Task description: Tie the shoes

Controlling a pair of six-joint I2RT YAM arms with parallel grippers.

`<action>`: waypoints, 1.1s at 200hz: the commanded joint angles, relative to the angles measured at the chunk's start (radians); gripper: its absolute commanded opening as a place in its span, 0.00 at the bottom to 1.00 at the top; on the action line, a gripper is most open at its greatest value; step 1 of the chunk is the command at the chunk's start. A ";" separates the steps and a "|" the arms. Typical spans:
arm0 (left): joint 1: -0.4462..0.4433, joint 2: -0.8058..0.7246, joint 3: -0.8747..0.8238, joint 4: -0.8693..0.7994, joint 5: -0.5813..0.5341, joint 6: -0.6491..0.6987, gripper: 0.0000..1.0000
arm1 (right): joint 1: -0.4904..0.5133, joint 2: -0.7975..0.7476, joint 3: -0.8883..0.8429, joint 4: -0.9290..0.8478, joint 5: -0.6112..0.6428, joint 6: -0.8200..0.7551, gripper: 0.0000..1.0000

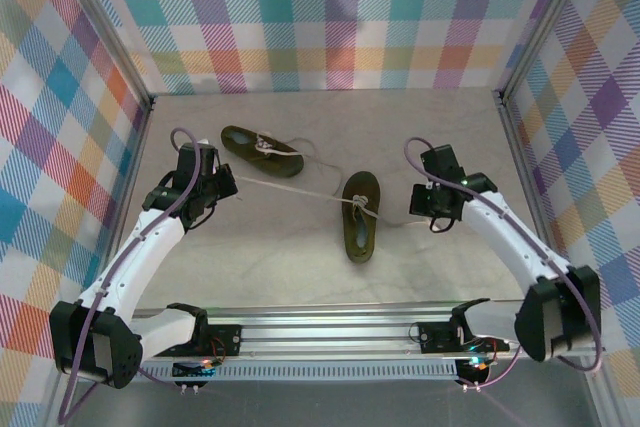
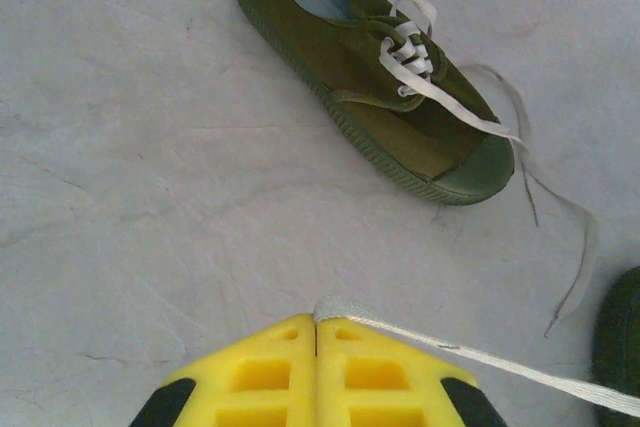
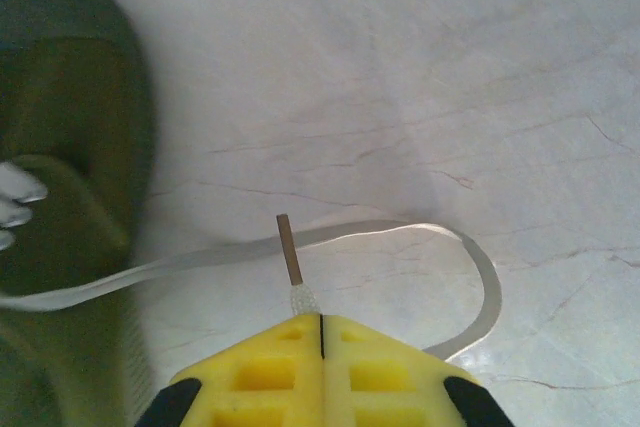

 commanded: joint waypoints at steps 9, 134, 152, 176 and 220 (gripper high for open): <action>-0.003 -0.002 0.043 0.005 0.044 -0.003 0.00 | 0.054 -0.106 -0.018 0.110 -0.104 -0.021 0.00; -0.003 -0.040 0.070 -0.022 0.045 -0.027 0.00 | 0.352 0.182 0.068 0.904 -0.338 -0.141 0.00; -0.003 -0.041 0.074 -0.028 0.045 -0.027 0.00 | 0.387 0.230 0.067 0.930 -0.358 -0.136 0.00; -0.003 -0.046 0.070 -0.031 0.037 -0.027 0.00 | 0.415 0.279 0.052 0.954 -0.389 -0.122 0.00; -0.003 -0.048 0.077 -0.037 0.026 -0.024 0.00 | 0.489 0.384 0.036 1.001 -0.458 -0.120 0.00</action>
